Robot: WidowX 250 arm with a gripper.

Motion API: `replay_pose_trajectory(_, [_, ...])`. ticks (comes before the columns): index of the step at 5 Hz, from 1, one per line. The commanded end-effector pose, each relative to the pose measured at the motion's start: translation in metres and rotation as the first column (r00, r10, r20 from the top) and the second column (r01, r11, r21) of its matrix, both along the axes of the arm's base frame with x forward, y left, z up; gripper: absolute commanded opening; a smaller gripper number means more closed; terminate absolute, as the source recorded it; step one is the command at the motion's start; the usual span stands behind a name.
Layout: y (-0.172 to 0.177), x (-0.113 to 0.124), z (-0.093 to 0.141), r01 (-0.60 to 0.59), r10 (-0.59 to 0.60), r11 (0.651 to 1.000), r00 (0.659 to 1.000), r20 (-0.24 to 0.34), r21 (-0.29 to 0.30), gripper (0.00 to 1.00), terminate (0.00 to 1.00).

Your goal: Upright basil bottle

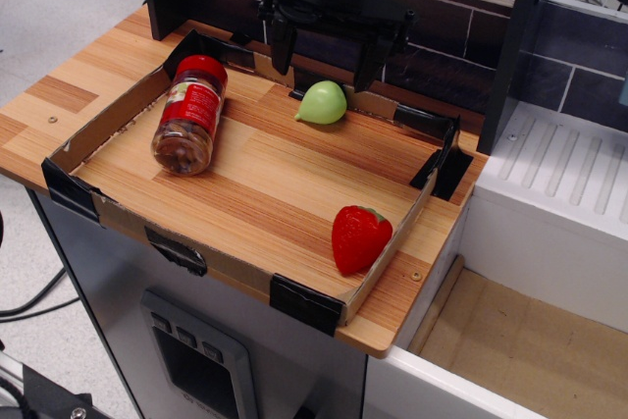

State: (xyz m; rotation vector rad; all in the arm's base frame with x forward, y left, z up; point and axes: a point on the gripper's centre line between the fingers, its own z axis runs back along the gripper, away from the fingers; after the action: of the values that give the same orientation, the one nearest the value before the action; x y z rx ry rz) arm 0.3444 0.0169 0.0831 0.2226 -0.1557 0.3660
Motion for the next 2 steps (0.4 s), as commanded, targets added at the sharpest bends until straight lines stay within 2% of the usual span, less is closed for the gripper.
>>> replay_pose_trajectory(1, [0.000,0.000,0.000,0.000,0.000,1.000,1.000,0.000,0.000,1.00,0.00])
replay_pose_trajectory(2, [0.042,0.000,0.022,0.010,-0.007,0.999,0.998,0.066,-0.052,1.00,0.00])
